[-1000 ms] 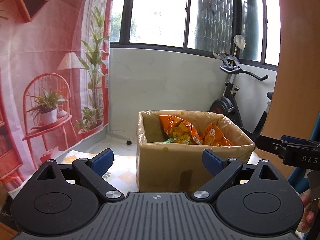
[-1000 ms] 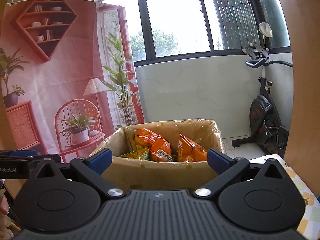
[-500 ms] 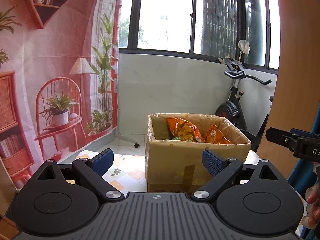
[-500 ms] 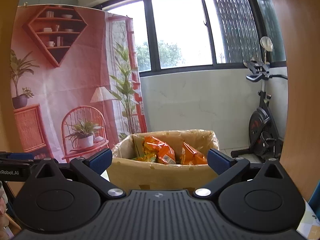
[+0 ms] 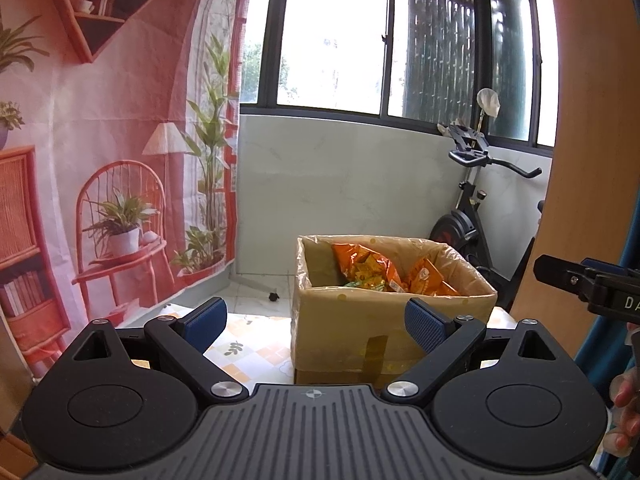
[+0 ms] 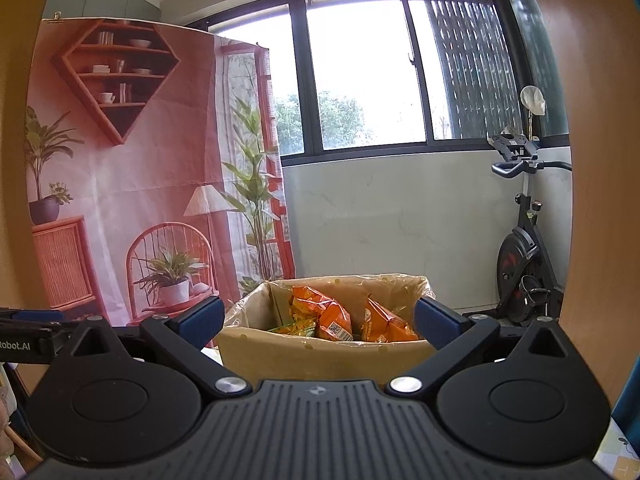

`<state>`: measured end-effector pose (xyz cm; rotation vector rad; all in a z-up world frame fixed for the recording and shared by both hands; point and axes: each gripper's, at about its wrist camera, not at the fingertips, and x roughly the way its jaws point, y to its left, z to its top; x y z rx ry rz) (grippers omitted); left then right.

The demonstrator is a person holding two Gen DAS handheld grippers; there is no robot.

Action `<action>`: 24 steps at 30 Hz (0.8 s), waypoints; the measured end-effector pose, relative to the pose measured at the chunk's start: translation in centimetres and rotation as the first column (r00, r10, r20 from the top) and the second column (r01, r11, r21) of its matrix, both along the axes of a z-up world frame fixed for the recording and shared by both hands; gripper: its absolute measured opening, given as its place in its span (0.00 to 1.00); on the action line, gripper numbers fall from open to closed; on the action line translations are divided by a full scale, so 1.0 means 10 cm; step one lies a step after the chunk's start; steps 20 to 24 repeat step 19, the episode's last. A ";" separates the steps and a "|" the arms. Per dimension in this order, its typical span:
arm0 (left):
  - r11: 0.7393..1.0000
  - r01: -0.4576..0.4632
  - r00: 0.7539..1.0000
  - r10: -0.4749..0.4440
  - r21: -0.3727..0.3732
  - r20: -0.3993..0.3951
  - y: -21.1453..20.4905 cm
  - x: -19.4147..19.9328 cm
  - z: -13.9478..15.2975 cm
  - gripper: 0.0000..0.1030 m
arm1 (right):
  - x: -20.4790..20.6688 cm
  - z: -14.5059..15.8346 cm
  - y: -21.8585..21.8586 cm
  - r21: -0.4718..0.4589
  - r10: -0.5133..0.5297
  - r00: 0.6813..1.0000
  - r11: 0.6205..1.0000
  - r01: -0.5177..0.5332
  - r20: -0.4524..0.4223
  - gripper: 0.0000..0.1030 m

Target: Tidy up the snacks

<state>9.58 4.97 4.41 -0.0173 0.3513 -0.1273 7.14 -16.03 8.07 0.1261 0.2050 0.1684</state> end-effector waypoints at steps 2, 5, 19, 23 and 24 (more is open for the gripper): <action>1.000 -0.004 1.000 0.004 0.005 0.000 0.00 0.00 0.00 0.94 | -0.01 0.00 -0.01 -0.001 -0.001 1.000 1.000 0.001 0.001 1.00; 1.000 -0.011 1.000 0.011 0.006 -0.004 0.02 0.00 0.00 0.94 | -0.01 -0.01 -0.01 -0.001 -0.001 1.000 1.000 0.001 -0.001 1.00; 0.999 -0.031 1.000 0.031 0.013 -0.005 0.01 -0.02 0.03 0.95 | 0.02 -0.02 0.01 -0.006 -0.003 1.000 1.000 0.003 -0.013 1.00; 0.999 -0.031 1.000 0.031 0.013 -0.005 0.01 -0.02 0.03 0.95 | 0.02 -0.02 0.01 -0.006 -0.003 1.000 1.000 0.003 -0.013 1.00; 0.999 -0.031 1.000 0.031 0.013 -0.005 0.01 -0.02 0.03 0.95 | 0.02 -0.02 0.01 -0.006 -0.003 1.000 1.000 0.003 -0.013 1.00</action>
